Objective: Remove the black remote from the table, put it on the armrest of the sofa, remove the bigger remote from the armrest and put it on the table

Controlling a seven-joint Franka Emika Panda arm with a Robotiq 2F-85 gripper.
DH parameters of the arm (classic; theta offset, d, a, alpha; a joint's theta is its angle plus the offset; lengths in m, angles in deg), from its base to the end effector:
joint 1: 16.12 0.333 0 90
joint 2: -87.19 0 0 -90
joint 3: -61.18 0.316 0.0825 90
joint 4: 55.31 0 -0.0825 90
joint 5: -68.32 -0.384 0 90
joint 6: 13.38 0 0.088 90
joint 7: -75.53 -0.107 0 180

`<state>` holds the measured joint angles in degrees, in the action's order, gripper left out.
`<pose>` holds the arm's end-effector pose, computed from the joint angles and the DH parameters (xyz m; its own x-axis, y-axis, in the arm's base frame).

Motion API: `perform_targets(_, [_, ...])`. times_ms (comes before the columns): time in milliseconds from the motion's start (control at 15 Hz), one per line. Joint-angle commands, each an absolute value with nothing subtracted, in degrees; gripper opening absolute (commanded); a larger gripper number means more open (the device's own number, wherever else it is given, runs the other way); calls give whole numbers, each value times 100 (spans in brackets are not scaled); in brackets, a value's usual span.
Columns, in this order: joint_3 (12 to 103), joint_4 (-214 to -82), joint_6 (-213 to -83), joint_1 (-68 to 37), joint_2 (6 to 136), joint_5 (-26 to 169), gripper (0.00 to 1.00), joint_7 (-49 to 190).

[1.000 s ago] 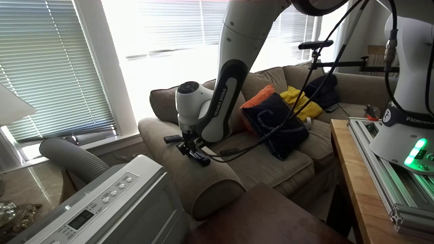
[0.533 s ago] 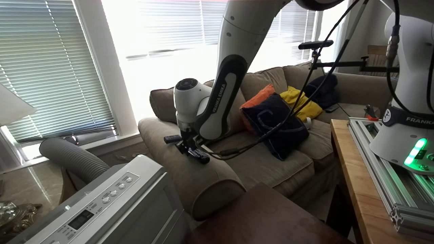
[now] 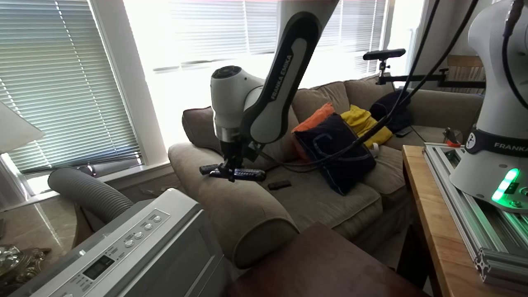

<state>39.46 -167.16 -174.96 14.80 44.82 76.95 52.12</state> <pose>0.6146 0.1140 0.1331 0.9717 0.0342 0.2338 -0.0239 -0.9701 0.2415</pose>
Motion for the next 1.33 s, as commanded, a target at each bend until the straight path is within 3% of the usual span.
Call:
perform_targets(0, [4208, -17812, -17517, 1216, 5662, 8355, 28, 6072])
perform_targets(267, [5034, -18612, -17152, 353, 6658, 8464, 28, 7313])
perform_targets(733, [6675, -19558, -16466, -1194, 7257, 7780, 28, 9674])
perform_targets(1267, [7047, -20119, -17080, -957, 6780, 8773, 28, 10594])
